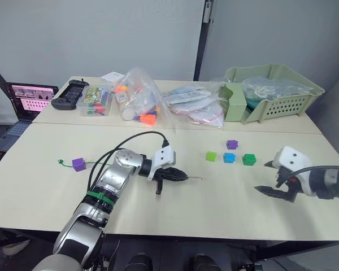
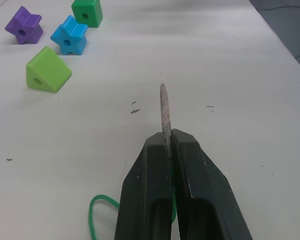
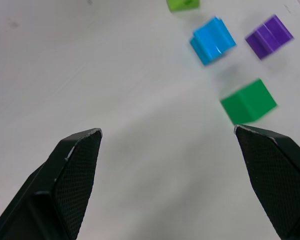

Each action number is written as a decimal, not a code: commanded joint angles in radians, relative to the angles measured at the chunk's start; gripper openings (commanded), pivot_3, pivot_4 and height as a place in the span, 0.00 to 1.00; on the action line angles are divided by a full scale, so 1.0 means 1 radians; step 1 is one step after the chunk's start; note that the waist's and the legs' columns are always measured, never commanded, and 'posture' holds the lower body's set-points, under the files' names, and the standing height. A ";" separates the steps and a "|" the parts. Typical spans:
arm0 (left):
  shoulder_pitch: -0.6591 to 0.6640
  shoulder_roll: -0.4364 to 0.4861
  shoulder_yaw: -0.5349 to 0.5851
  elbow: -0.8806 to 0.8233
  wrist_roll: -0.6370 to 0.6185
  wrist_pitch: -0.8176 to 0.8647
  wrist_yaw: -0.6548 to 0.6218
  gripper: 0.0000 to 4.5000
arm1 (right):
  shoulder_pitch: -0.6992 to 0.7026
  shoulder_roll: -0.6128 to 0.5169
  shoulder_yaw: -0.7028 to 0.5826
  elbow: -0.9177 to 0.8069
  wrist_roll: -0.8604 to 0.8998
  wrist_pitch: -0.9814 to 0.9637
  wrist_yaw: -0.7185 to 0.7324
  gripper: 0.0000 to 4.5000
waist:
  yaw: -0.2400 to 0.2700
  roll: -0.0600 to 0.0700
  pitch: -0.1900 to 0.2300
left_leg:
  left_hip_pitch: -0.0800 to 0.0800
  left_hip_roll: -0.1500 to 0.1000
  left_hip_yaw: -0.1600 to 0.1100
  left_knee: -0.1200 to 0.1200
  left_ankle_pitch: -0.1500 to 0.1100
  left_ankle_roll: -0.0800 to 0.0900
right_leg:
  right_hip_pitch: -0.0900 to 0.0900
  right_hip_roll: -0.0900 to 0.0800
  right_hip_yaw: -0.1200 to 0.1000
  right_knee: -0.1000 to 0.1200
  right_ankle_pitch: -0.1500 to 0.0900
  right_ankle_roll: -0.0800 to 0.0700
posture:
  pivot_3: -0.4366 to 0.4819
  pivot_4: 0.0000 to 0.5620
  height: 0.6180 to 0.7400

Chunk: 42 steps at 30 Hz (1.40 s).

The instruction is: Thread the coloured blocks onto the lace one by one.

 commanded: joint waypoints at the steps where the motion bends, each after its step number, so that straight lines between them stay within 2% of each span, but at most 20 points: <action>1: 0.002 -0.005 0.017 -0.068 -0.027 0.010 0.008 0.00 | -0.091 -0.025 0.049 0.098 -0.067 -0.105 -0.013 1.00 | -0.003 0.000 0.000 | 0.000 0.000 0.000 0.000 0.000 0.000 | 0.000 0.000 0.000 0.000 0.000 0.000 | 0.48 0.27 0.97; 4: 0.015 -0.003 0.017 -0.089 -0.028 0.020 0.014 0.00 | -0.216 -0.003 0.141 0.214 -0.116 -0.150 -0.006 1.00 | -0.009 0.000 0.000 | 0.002 0.000 0.001 -0.001 0.000 0.000 | 0.001 0.000 0.001 0.000 0.000 0.000 | 0.48 0.27 0.97; 8: 0.029 -0.004 0.020 -0.116 -0.028 0.034 0.032 0.00 | -0.439 0.075 0.311 0.456 -0.228 -0.262 0.033 1.00 | -0.014 0.000 0.000 | 0.003 0.000 0.002 -0.002 0.000 0.000 | 0.001 0.000 0.002 0.000 0.000 0.000 | 0.48 0.27 0.97; 13: 0.044 0.002 0.022 -0.146 -0.028 0.052 0.047 0.00 | -0.617 0.154 0.389 0.726 -0.297 -0.382 0.049 1.00 | -0.005 0.001 0.000 | 0.003 -0.001 0.002 -0.002 0.000 0.000 | 0.000 -0.001 0.002 0.000 0.000 0.000 | 0.48 0.27 0.97; 16: 0.057 0.008 0.022 -0.167 -0.029 0.062 0.054 0.00 | -0.669 0.177 0.400 0.831 -0.310 -0.410 0.071 1.00 | 0.000 0.001 0.000 | 0.002 -0.001 0.002 -0.002 0.000 0.000 | 0.000 -0.001 0.002 0.000 0.000 0.000 | 0.48 0.27 0.97; 18: 0.067 0.017 0.023 -0.182 -0.027 0.068 0.058 0.00 | -0.675 0.189 0.375 0.842 -0.276 -0.358 0.104 1.00 | 0.002 0.001 0.000 | 0.002 -0.001 0.001 -0.003 0.000 0.000 | 0.000 -0.001 0.001 0.000 0.000 0.000 | 0.48 0.27 0.97; 21: 0.077 0.028 0.025 -0.192 -0.026 0.072 0.063 0.00 | -0.647 0.184 0.327 0.806 -0.245 -0.253 0.086 1.00 | 0.001 0.001 0.000 | 0.002 -0.001 0.001 -0.003 0.000 0.000 | 0.000 -0.001 0.002 0.001 0.000 0.000 | 0.48 0.27 0.97; 23: 0.079 0.032 0.024 -0.197 -0.028 0.075 0.065 0.00 | -0.602 0.174 0.267 0.722 -0.207 -0.147 0.057 1.00 | 0.001 0.001 0.000 | 0.002 -0.001 0.001 -0.003 0.000 0.000 | 0.000 -0.001 0.002 0.001 0.000 0.000 | 0.48 0.27 0.97; 27: 0.078 0.030 0.023 -0.197 -0.031 0.077 0.067 0.00 | -0.407 0.210 0.012 0.334 -0.079 0.229 -0.097 1.00 | 0.005 0.001 0.000 | 0.002 -0.001 -0.001 -0.003 0.000 0.000 | -0.001 -0.001 0.001 0.002 0.000 -0.001 | 0.48 0.27 0.97; 31: 0.074 0.024 0.014 -0.194 -0.039 0.077 0.057 0.00 | -0.252 0.328 -0.137 0.019 -0.032 0.375 -0.267 1.00 | 0.002 0.001 0.000 | 0.002 -0.001 -0.003 -0.002 0.000 0.000 | 0.000 -0.001 0.001 0.003 0.000 -0.001 | 0.48 0.27 0.97; 34: 0.065 0.017 0.007 -0.188 -0.043 0.077 0.048 0.00 | -0.153 0.495 -0.220 -0.167 -0.037 0.419 -0.446 1.00 | -0.001 0.002 -0.001 | 0.003 0.000 -0.002 -0.002 0.000 0.000 | 0.001 0.000 0.001 0.003 0.000 0.000 | 0.48 0.27 0.97; 36: 0.062 0.015 0.005 -0.184 -0.044 0.076 0.043 0.00 | -0.119 0.565 -0.233 -0.218 -0.042 0.427 -0.515 1.00 | -0.001 0.002 -0.001 | 0.003 -0.001 -0.002 -0.002 0.000 0.000 | 0.000 0.000 0.002 0.003 0.000 0.000 | 0.48 0.27 0.97; 38: 0.060 0.014 0.003 -0.182 -0.044 0.074 0.038 0.00 | -0.089 0.620 -0.226 -0.245 -0.046 0.416 -0.571 1.00 | -0.001 0.002 -0.001 | 0.003 -0.001 -0.001 -0.002 0.000 0.000 | 0.000 0.000 0.002 0.003 0.000 0.000 | 0.48 0.27 0.97; 42: 0.054 0.013 0.003 -0.181 -0.045 0.077 0.035 0.00 | -0.042 0.727 -0.208 -0.185 -0.070 0.299 -0.694 1.00 | -0.001 0.002 -0.001 | 0.003 -0.001 0.000 -0.002 0.000 0.000 | 0.000 0.000 0.002 0.003 0.000 0.000 | 0.48 0.27 0.97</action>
